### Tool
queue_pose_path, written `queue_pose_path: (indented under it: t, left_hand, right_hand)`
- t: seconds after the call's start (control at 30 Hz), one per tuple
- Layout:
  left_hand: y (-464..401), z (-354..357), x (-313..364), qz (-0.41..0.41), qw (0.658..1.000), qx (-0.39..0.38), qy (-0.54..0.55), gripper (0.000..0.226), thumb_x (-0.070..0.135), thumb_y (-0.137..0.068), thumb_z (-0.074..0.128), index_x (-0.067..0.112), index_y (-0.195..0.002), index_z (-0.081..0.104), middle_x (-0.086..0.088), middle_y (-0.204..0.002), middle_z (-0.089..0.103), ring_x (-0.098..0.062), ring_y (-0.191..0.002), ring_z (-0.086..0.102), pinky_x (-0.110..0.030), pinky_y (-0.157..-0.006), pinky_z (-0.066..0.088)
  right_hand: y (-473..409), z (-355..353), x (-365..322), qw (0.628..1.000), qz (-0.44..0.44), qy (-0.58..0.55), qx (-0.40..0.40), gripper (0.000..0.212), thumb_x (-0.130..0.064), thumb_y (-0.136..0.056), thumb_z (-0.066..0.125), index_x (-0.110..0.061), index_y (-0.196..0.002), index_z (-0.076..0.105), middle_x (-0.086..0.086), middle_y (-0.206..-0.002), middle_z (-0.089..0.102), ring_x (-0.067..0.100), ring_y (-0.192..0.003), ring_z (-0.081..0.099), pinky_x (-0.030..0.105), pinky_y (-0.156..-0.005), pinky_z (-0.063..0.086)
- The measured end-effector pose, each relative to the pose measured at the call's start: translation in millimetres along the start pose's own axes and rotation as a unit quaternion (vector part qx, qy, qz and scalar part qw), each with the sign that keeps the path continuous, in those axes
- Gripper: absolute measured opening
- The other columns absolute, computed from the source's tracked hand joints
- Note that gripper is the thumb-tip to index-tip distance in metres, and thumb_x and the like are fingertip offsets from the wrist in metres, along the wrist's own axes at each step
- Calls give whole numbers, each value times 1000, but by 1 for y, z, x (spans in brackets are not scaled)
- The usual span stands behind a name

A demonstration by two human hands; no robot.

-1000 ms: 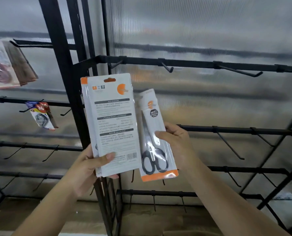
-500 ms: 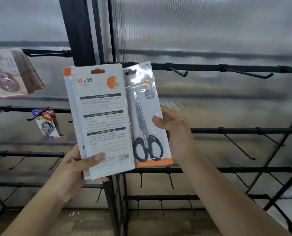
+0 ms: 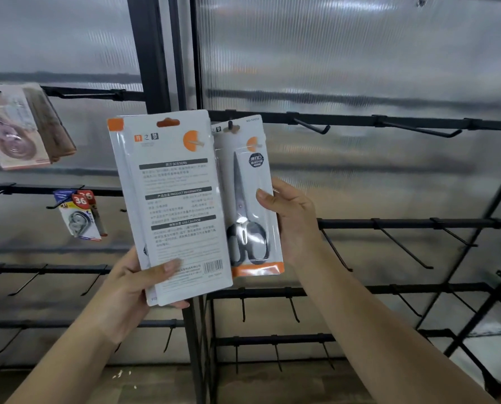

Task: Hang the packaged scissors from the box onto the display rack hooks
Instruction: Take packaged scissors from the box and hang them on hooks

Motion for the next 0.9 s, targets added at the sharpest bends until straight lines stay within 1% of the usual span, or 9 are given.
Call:
queue_pose_path:
  t: [0.1, 0.23, 0.3, 0.33, 0.47, 0.6, 0.67, 0.8, 0.9]
  left_hand:
    - [0, -1, 1, -9, 1000, -25, -4, 54, 21, -46, 92, 33, -95, 74, -6, -110, 70, -31, -91, 70, -38, -49, 57]
    - [-4, -4, 0, -15, 1000, -22, -8, 80, 38, -31, 95, 29, -106, 69, -8, -115, 68, -33, -96, 68, -39, -53, 57]
    - [-7, -2, 0, -14, 1000, -23, -5, 70, 32, -41, 94, 27, -106, 69, -7, -113, 69, -32, -95, 68, -40, -54, 58]
    - [-10, -2, 0, -14, 1000, -20, 2, 59, 23, -51, 90, 26, -105, 69, -7, -112, 70, -31, -94, 69, -41, -55, 59]
    - [-19, -3, -5, -14, 1000, -20, 5, 51, 25, -53, 90, 26, -101, 72, -7, -112, 70, -31, -96, 68, -42, -59, 60]
    - [-28, -5, -10, -7, 1000, -8, 5, 70, 41, -36, 94, 21, -100, 73, -8, -113, 69, -30, -96, 69, -36, -55, 58]
    - [-31, -4, -12, -6, 1000, -7, 14, 78, 41, -36, 94, 15, -105, 70, -9, -114, 69, -29, -96, 69, -33, -52, 57]
    - [-33, -1, -19, -3, 1000, 1, 16, 87, 42, -30, 95, 11, -106, 68, -8, -110, 71, -29, -92, 70, -29, -47, 55]
    - [-32, 3, -28, -11, 1000, 3, 22, 93, 42, -28, 95, 8, -110, 65, -9, -110, 71, -29, -92, 70, -30, -47, 55]
  right_hand:
    - [-5, 5, -1, 997, -16, 50, 58, 59, 7, -83, 60, -20, -134, 49, 13, -107, 70, 26, -93, 67, 40, -88, 54]
    - [-24, 18, -3, 980, -50, 163, 103, 49, 0, -86, 61, -19, -131, 53, 7, -129, 59, 18, -118, 56, 37, -103, 45]
    - [-38, 26, -6, 968, -60, 215, 112, 49, -1, -89, 58, -14, -135, 50, -1, -132, 55, 10, -116, 55, 8, -89, 34]
    - [-46, 30, -7, 962, -62, 240, 114, 49, 0, -90, 57, -13, -137, 48, -2, -132, 53, 12, -117, 54, 32, -100, 26]
    - [-75, 32, -5, 939, -64, 314, 124, 52, 4, -91, 49, -14, -140, 44, 5, -144, 45, 6, -100, 56, -4, -66, 40]
    - [-86, 26, 15, 945, -14, 307, 108, 51, -5, -94, 46, -24, -142, 41, 1, -146, 41, 20, -129, 43, 26, -98, 43]
    - [-84, 23, 21, 946, -4, 306, 105, 47, -14, -96, 48, -28, -141, 42, -1, -141, 46, 16, -125, 45, 29, -100, 42]
    - [-59, 10, 19, 957, -2, 264, 122, 31, -24, -96, 51, -16, -125, 58, -9, -100, 64, -7, -82, 61, 8, -58, 45]
    - [-23, -2, 28, 972, 40, 216, 89, 43, -47, -84, 60, -14, -110, 67, -8, -95, 70, -2, -91, 63, 29, -89, 48]
Point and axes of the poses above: each hand's wrist, its own y-axis away from the middle knuckle, its own z-axis out of the palm, x = y × z, the point moved 5 cm from there along -y, towards the middle knuckle
